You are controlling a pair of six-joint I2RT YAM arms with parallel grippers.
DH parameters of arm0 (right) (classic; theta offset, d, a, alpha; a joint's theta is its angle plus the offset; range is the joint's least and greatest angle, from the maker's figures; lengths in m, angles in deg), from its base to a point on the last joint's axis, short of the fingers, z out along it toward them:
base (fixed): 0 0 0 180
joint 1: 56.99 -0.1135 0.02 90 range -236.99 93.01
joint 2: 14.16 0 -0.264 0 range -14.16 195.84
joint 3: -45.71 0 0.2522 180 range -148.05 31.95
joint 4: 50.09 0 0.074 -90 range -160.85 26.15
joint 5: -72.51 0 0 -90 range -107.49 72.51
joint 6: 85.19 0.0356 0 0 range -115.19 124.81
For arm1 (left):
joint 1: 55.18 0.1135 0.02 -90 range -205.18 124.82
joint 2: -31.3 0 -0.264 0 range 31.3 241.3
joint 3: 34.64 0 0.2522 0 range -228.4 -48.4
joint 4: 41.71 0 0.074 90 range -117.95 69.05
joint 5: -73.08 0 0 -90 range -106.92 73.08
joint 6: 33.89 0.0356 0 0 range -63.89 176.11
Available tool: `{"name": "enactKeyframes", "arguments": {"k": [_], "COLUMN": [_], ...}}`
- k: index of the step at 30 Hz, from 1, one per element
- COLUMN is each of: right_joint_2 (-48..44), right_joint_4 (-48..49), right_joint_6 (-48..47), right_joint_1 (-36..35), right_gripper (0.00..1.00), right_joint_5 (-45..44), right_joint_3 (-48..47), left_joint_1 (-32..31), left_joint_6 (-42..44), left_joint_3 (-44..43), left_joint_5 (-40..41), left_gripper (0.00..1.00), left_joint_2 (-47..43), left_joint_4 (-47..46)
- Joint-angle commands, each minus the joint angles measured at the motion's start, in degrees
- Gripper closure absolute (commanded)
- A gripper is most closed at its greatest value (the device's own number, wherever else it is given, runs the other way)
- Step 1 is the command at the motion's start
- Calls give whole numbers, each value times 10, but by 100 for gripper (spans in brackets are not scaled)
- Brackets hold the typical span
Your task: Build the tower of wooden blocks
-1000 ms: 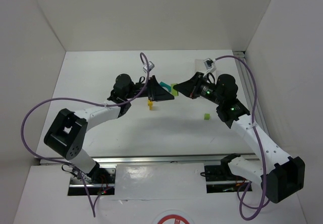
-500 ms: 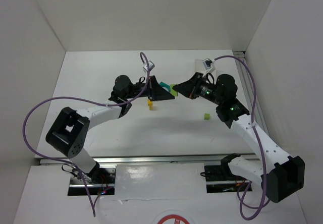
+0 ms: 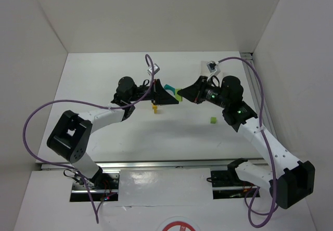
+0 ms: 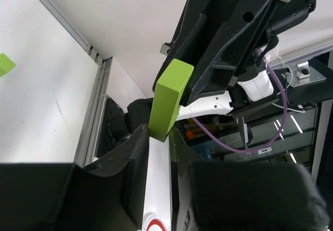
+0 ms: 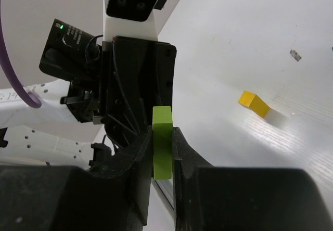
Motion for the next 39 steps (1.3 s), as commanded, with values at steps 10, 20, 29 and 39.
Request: {"name": "enactKeyframes", "arguments": {"k": [10, 20, 29, 39], "right_joint_2": [-39, -49, -38, -13], "right_joint_4": [-52, -71, -39, 35], "right_joint_6": [-35, -52, -33, -82], "right_joint_1": [-1, -1, -1, -8], "right_gripper": [84, 68, 80, 85], "right_joint_5": [-13, -13, -38, -155], "right_joint_3": [2, 13, 2, 43], "left_joint_1": [40, 45, 45, 57], "left_joint_6": [97, 132, 171, 237], "left_joint_3": [-17, -39, -58, -88], "left_joint_5": [-6, -38, -40, 12], "left_gripper": [100, 100, 100, 100], "left_joint_2": [-44, -50, -57, -51], "left_joint_4": [132, 177, 241, 415]}}
